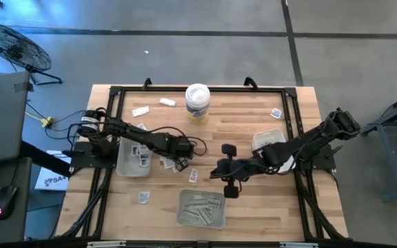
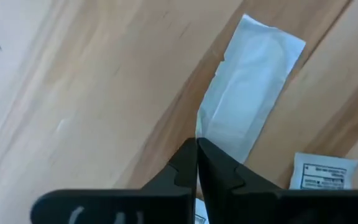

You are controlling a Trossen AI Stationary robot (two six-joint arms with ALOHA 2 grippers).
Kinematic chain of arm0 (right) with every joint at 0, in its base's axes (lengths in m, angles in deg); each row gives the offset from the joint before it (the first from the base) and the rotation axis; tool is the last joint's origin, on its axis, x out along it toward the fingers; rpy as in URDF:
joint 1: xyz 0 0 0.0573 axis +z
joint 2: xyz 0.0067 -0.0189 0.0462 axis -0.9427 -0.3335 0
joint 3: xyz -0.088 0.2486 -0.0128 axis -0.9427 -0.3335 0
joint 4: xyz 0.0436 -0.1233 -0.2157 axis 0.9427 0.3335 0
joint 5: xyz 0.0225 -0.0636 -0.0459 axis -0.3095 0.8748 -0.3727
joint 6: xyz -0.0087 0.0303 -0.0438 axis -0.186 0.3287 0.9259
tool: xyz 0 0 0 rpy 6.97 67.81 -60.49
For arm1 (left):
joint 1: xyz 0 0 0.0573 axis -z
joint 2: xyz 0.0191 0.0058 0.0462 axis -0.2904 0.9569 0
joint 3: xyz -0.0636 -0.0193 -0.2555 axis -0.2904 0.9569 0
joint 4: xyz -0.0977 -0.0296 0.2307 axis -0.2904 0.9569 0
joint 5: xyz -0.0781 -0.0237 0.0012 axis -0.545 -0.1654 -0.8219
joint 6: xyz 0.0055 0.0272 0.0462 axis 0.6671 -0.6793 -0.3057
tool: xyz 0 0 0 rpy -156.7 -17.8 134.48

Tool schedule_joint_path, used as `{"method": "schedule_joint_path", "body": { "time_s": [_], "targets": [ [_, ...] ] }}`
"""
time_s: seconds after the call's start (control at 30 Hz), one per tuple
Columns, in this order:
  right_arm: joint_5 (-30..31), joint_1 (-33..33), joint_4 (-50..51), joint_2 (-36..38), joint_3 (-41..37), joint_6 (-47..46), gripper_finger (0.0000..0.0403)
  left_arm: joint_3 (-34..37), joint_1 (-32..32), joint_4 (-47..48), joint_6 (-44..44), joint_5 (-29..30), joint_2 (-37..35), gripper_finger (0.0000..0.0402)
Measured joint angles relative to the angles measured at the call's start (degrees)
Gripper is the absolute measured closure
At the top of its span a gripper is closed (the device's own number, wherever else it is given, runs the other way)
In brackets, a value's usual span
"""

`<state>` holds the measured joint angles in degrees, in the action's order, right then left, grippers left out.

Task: Pick & Place First Aid Supplies
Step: Put the green bandage pack into the bottom gray bin

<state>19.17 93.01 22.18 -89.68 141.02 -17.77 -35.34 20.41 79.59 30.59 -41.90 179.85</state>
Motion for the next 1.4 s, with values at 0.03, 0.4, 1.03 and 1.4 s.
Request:
{"method": "schedule_joint_path", "body": {
  "time_s": [0.03, 0.4, 1.03, 1.4],
  "targets": [
    [-0.3, 0.1, 0.0, 0.0, 0.0, -0.2, 0.0386, -0.1, 0.0, 0.0, 0.0, 0.1, -0.1, 0.0393],
    [-2.6, 0.8, 1.6, 0.0, 0.0, -0.4, 0.0387, 0.1, 7.7, -2.8, -0.3, 1.7, -9.8, 0.0401],
    [8.5, 9.3, 8.5, 0.0, 0.0, -13.4, 0.0387, 0.1, 29.3, -30.1, -6.3, 4.5, -13.9, 0.0401],
    [10.7, 13.0, 6.9, 0.0, 0.0, -17.2, 0.0386, 0.0, 32.5, -37.1, -0.8, 6.9, -5.5, 0.0401]
  ]
}}
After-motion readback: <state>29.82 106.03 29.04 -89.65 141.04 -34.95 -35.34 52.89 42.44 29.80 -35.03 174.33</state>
